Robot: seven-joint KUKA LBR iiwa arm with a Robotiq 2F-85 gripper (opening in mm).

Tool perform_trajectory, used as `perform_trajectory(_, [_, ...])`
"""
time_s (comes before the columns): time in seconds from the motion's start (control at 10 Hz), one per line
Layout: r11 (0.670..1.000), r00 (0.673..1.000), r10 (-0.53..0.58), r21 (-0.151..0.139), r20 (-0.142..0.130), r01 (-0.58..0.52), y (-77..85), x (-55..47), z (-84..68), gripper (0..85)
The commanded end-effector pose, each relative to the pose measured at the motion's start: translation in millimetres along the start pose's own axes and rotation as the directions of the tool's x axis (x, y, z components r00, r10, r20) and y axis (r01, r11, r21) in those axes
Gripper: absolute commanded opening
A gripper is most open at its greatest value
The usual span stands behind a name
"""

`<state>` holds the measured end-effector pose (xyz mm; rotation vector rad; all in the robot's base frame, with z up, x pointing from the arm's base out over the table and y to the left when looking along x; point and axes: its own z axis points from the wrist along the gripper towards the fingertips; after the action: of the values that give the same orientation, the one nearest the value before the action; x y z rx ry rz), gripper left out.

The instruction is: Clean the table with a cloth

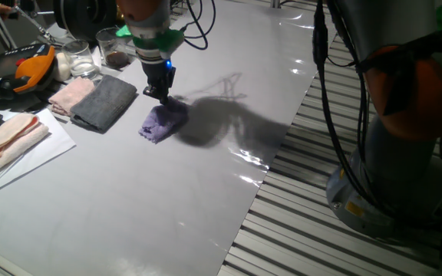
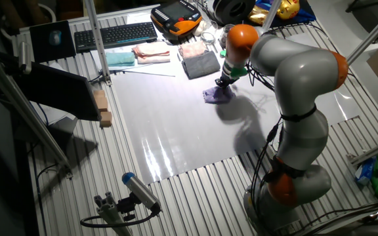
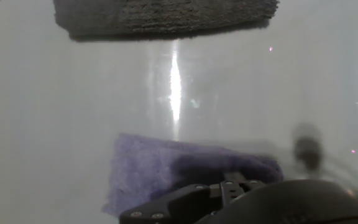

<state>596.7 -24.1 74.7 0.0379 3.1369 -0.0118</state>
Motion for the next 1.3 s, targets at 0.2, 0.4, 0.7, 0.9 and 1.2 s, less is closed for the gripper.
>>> perform_trajectory(0.2, [0.999, 1.000, 0.021, -0.028, 0.001, -0.021, 7.2, 5.7, -32.3, 0.0])
perform_trajectory(0.4, [0.998, 0.996, 0.012, -0.066, 0.084, -0.006, 7.0, 14.2, -51.8, 0.0])
perform_trajectory(0.7, [0.999, 0.996, -0.021, -0.043, 0.092, 0.025, 15.2, 26.1, -72.6, 0.0])
perform_trajectory(0.9, [0.999, 0.998, -0.014, -0.030, 0.065, 0.015, 20.5, 27.7, -87.7, 0.0])
perform_trajectory(1.2, [0.999, 0.998, -0.037, -0.030, 0.053, 0.038, 12.9, 33.9, -98.4, 0.0])
